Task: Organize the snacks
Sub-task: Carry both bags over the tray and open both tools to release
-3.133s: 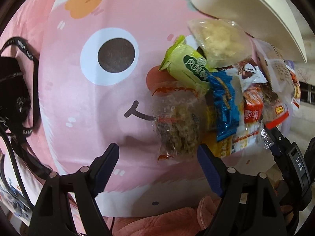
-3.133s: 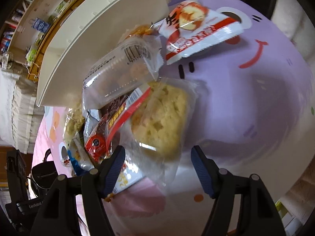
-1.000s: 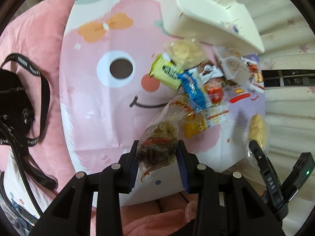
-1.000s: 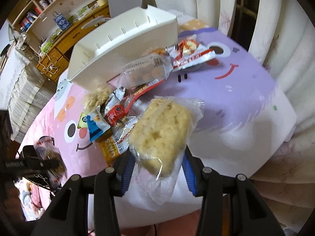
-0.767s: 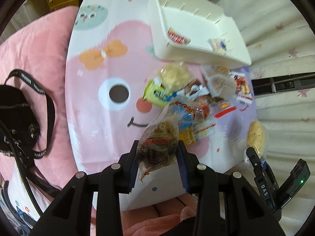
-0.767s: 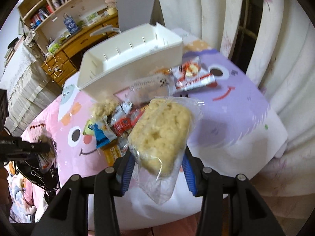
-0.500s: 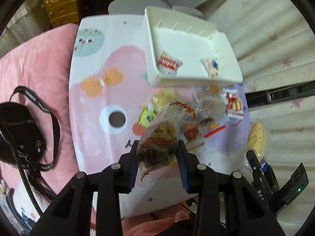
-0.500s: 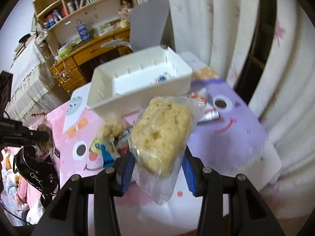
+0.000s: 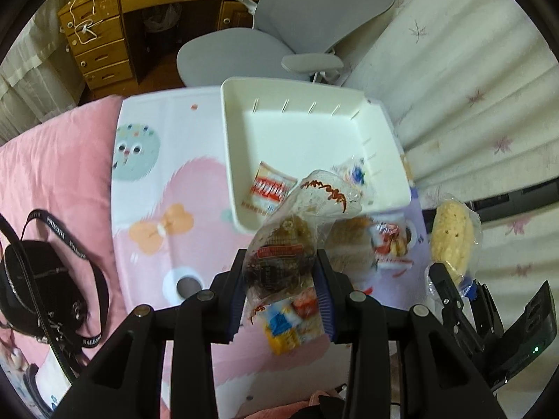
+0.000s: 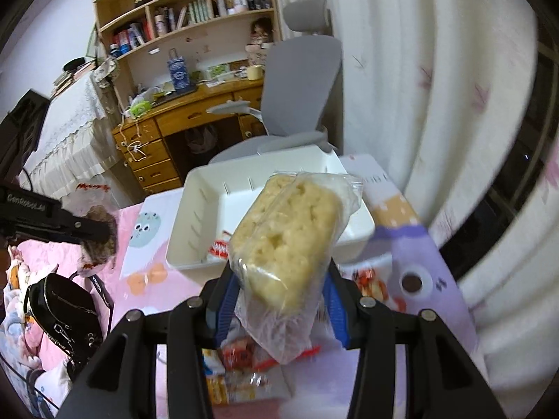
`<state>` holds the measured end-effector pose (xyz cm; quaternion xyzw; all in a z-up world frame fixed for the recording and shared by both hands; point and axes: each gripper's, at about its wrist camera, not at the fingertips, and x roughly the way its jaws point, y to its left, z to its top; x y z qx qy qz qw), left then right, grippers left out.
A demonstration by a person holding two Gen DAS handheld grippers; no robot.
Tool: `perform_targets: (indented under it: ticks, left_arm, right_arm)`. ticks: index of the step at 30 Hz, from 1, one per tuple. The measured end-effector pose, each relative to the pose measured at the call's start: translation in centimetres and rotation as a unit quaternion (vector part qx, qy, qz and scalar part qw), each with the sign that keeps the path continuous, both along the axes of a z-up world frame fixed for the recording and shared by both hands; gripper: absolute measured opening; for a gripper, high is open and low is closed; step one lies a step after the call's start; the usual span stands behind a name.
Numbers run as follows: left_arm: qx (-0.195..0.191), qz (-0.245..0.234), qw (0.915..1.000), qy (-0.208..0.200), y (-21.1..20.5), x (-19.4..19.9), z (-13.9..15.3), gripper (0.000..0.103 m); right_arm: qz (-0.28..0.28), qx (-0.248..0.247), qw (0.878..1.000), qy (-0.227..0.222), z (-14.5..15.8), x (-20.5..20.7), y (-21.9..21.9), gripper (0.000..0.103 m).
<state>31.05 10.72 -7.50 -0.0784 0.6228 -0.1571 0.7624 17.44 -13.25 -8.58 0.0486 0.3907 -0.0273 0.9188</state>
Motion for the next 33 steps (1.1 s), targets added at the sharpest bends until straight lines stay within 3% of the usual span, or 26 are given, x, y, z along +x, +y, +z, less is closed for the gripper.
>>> perform_targets:
  ticks: [15, 20, 23, 27, 33]
  left_arm:
    - [-0.029, 0.017, 0.9993, -0.017, -4.2, 7.1, -2.0, 0.034]
    - [-0.023, 0.025, 0.9994, 0.001, -5.2, 8.3, -3.4, 0.035]
    - [-0.024, 0.033, 0.9991, 0.010, -5.2, 8.5, -4.1, 0.038]
    - [-0.026, 0.030, 0.9992, 0.008, -5.2, 8.3, -4.0, 0.044]
    - [-0.030, 0.029, 0.9991, 0.003, -4.3, 7.5, -3.4, 0.046]
  right_arm:
    - [0.082, 0.004, 0.996, -0.016, -1.7, 8.7, -1.1, 0.046]
    - [0.092, 0.012, 0.996, 0.002, -3.2, 9.9, -1.4, 0.048]
    - [0.109, 0.018, 0.994, 0.012, -3.7, 10.4, -1.1, 0.055]
    - [0.111, 0.017, 0.994, 0.015, -3.8, 10.4, -0.6, 0.059]
    - [0.104, 0.025, 0.994, 0.023, -3.6, 9.8, -0.1, 0.059]
